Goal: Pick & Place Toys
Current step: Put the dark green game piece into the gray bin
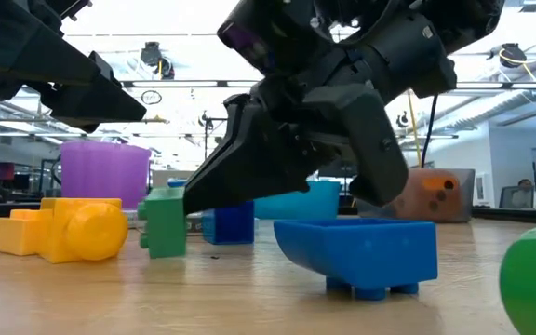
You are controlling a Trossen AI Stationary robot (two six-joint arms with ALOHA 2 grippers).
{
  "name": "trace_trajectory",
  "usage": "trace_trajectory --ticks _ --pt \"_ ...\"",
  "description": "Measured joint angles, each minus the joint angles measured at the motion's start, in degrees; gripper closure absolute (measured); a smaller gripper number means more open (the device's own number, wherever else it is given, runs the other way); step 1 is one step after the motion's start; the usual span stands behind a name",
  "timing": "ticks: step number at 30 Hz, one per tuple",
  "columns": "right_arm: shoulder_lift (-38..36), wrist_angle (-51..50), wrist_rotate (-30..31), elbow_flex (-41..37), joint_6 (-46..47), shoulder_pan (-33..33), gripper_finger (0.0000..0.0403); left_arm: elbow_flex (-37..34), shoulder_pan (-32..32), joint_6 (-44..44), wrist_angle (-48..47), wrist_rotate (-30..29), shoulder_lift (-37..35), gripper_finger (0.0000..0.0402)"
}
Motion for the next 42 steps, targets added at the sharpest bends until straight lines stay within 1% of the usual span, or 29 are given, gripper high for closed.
trace_trajectory --ticks 5,9,12,15,17,20,24,29,32,34,42 --pt "-2.4 -2.1 4.2 0.0 -0.7 0.2 0.0401 0.0 0.0 -0.1 0.1 -0.5 0.0 0.0149" --pt "-6.0 -4.3 8.5 0.0 -2.4 1.3 0.0402 0.0 0.0 -2.0 0.6 -4.7 0.0 0.0149" --pt "-8.3 -5.7 11.3 0.0 -4.2 2.5 0.0402 0.0 1.0 -5.2 1.6 -8.4 0.0 0.0149" --pt "-10.2 -5.7 14.7 0.0 -6.5 3.7 0.0402 0.0 3.1 -9.2 3.9 -9.4 0.0 0.0149" --pt "-11.1 -6.5 17.4 0.0 -7.9 4.3 0.0402 0.0 4.7 -12.2 5.4 -8.5 0.0 0.0149" --pt "-11.6 -7.0 19.8 -0.1 -8.7 4.8 0.0402 0.0 7.2 -14.9 7.6 -5.7 -0.1 0.0149" --pt "-11.6 -7.0 22.2 0.0 -9.7 4.9 0.0402 0.0 9.7 -15.1 11.4 -2.2 0.0 0.0149" --pt "-11.6 -7.4 22.6 0.0 -9.5 4.8 0.0403 0.0 11.8 -16.5 12.7 2.7 0.0 0.0149" --pt "-11.6 -7.3 26.0 0.0 -10.0 4.8 0.0403 0.0 12.6 -17.5 12.6 4.5 0.0 0.0149" --pt "-11.6 -7.4 28.1 0.0 -10.8 4.8 0.0403 0.0 12.8 -17.6 12.6 5.1 0.0 0.0149" --pt "-11.5 -6.1 31.2 0.0 -12.1 4.9 0.0403 0.0 12.9 -17.7 12.6 5.2 0.0 0.0149"
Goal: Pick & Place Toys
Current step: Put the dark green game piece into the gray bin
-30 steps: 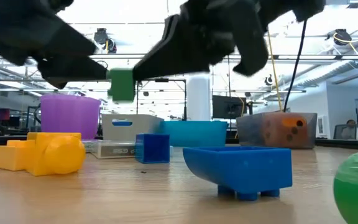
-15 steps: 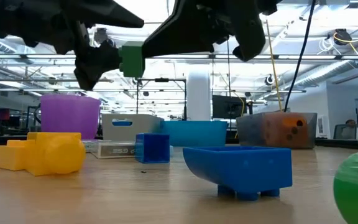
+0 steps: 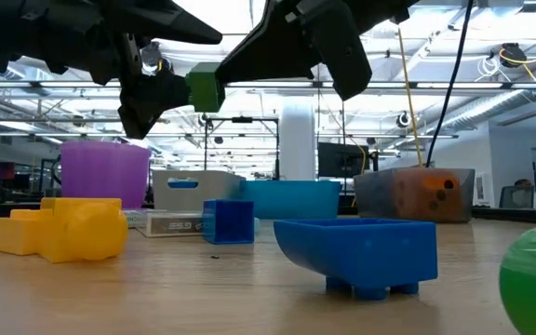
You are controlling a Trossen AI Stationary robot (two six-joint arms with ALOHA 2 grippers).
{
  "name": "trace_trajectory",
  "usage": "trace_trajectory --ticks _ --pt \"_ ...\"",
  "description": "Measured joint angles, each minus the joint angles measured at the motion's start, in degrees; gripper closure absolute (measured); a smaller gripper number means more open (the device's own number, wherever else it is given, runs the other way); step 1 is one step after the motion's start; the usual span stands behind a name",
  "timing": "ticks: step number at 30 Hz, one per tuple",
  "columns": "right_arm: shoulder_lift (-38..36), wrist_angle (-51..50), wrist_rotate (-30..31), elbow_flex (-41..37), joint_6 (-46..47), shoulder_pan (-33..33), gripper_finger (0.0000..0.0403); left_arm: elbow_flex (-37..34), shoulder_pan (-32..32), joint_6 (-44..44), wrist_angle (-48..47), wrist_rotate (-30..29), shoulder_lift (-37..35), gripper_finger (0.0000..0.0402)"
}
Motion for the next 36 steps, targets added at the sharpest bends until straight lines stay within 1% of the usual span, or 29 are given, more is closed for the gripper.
trace_trajectory --ticks 6,8,11,14,16,23,27,31,33,36 --pt "0.0 2.7 0.2 0.0 -1.7 0.0 0.0403 0.0 0.0 0.0 -0.2 0.9 0.0 0.0149" --pt "0.0 3.2 1.5 0.0 -2.4 0.2 0.0403 0.0 0.0 0.0 -0.2 0.9 0.0 0.0149" --pt "0.0 3.8 1.6 0.0 -3.1 0.4 0.0403 0.0 0.0 0.0 -0.3 0.9 0.0 0.0149" --pt "0.0 3.8 1.6 0.0 -3.3 0.4 0.0403 0.0 0.0 0.0 -0.3 0.9 0.0 0.0155" --pt "0.0 3.8 1.6 0.0 -3.3 0.4 0.0403 0.0 0.0 0.0 -0.3 0.7 0.0 0.0169" --pt "0.0 3.8 1.3 0.0 -2.5 0.5 0.0400 0.0 0.1 -0.1 -0.4 0.9 0.0 0.0243" --pt "0.0 3.8 1.4 0.0 -2.1 0.4 0.0379 0.0 0.1 0.8 -0.4 0.9 0.0 0.0249" --pt "0.0 3.2 2.1 0.0 -3.8 0.5 0.0343 0.0 0.1 2.3 -0.4 1.0 0.0 0.0230" --pt "-0.9 1.4 4.7 0.0 -4.9 1.0 0.0320 0.0 0.3 3.4 -0.4 1.1 0.0 0.0227" --pt "-3.0 -2.0 8.1 0.1 -4.5 1.7 0.0286 0.0 1.5 5.0 -0.5 1.2 0.0 0.0238"
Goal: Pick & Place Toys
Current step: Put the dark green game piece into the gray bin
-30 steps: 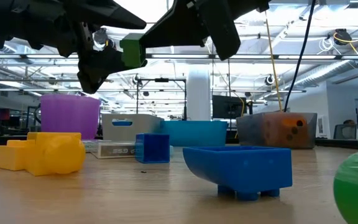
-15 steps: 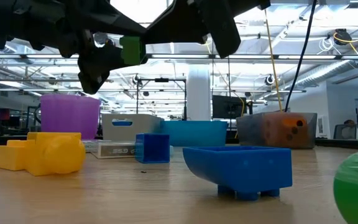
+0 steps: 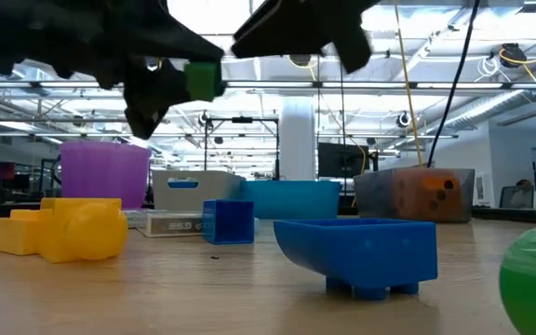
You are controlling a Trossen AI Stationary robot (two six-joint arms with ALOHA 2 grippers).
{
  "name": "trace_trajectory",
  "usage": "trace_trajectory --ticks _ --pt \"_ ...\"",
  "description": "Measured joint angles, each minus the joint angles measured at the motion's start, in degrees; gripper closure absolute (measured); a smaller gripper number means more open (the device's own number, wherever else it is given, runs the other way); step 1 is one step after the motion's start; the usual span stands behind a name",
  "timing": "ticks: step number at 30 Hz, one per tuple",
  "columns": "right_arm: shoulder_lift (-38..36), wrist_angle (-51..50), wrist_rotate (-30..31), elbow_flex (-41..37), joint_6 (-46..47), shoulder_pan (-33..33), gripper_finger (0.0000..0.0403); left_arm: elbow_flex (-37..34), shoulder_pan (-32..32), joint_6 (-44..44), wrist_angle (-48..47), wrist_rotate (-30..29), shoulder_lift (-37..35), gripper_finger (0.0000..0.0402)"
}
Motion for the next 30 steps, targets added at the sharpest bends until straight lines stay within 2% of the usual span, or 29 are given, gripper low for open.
trace_trajectory --ticks 4,8,11,14,19,23,30 --pt "-3.5 -8.0 0.5 -0.2 6.1 1.5 0.0251 0.0 4.1 2.2 -0.1 0.6 0.0 0.0251" --pt "-6.3 -13.4 0.6 -0.1 11.5 2.7 0.0231 0.9 11.6 5.4 -2.9 4.6 -2.0 0.0246" --pt "-6.9 -14.7 0.6 -0.1 13.4 3.0 0.0224 3.8 18.2 8.7 -13.6 5.5 -5.0 0.0235" --pt "-7.1 -15.7 0.6 -0.1 14.3 3.1 0.0223 9.7 24.5 12.5 -29.2 5.7 -7.5 0.0240" --pt "-7.1 -17.8 0.5 -0.1 15.3 3.1 0.0228 21.0 34.2 16.8 -51.5 5.6 -7.6 0.0249" --pt "-7.1 -18.8 0.5 -0.2 17.2 3.0 0.0231 26.6 40.9 18.1 -61.7 5.6 -6.3 0.0235" --pt "-7.1 -19.1 0.5 -1.0 18.5 3.0 0.0229 26.3 46.7 18.2 -69.7 7.8 -5.9 0.0250"
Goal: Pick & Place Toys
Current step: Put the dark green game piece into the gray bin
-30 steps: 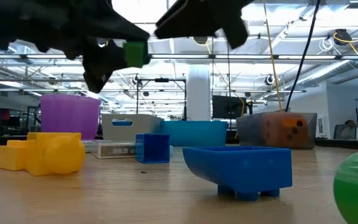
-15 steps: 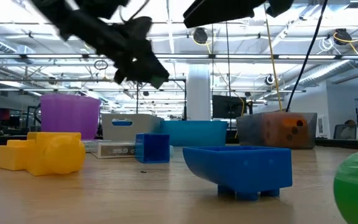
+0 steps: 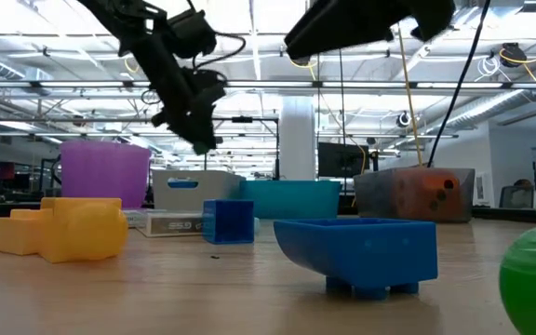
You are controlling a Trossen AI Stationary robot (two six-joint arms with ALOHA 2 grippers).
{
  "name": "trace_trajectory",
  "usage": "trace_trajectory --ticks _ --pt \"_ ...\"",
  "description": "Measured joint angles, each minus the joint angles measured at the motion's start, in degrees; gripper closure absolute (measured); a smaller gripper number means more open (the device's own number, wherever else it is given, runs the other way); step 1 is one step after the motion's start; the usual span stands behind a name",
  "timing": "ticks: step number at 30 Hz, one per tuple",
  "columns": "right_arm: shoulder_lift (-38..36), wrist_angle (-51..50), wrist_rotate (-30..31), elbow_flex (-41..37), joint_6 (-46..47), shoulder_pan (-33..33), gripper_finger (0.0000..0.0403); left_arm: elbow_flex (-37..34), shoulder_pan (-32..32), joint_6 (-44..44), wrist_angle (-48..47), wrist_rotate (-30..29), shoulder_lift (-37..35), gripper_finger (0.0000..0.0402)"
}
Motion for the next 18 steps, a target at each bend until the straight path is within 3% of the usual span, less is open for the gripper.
trace_trajectory --ticks 9,18 --pt "0.0 1.5 0.0 -2.8 0.0 -1.0 0.0229 -0.8 0.2 0.4 -0.9 1.5 0.0 0.0218" --pt "0.0 1.7 0.1 -2.9 0.3 -1.4 0.0233 -0.8 0.3 0.4 -0.6 1.4 0.0 0.0209"
